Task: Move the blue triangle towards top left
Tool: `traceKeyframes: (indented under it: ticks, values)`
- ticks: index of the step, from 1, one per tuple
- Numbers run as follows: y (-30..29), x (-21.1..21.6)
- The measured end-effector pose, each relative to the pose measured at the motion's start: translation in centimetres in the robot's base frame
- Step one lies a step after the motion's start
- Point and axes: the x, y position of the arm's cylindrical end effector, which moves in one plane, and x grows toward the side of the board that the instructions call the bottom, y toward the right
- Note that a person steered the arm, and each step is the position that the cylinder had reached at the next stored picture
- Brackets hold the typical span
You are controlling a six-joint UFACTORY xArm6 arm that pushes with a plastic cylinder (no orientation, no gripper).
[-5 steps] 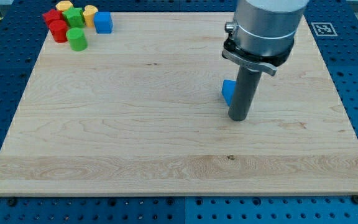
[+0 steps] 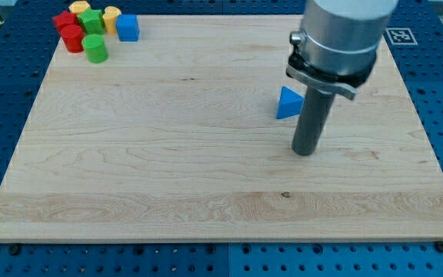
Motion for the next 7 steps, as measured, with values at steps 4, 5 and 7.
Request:
traceKeyframes:
  ticks: [4,5,7]
  values:
    - [1.9,-7.6]
    - [0.7,-8.3]
    - [-0.7,-8.3]
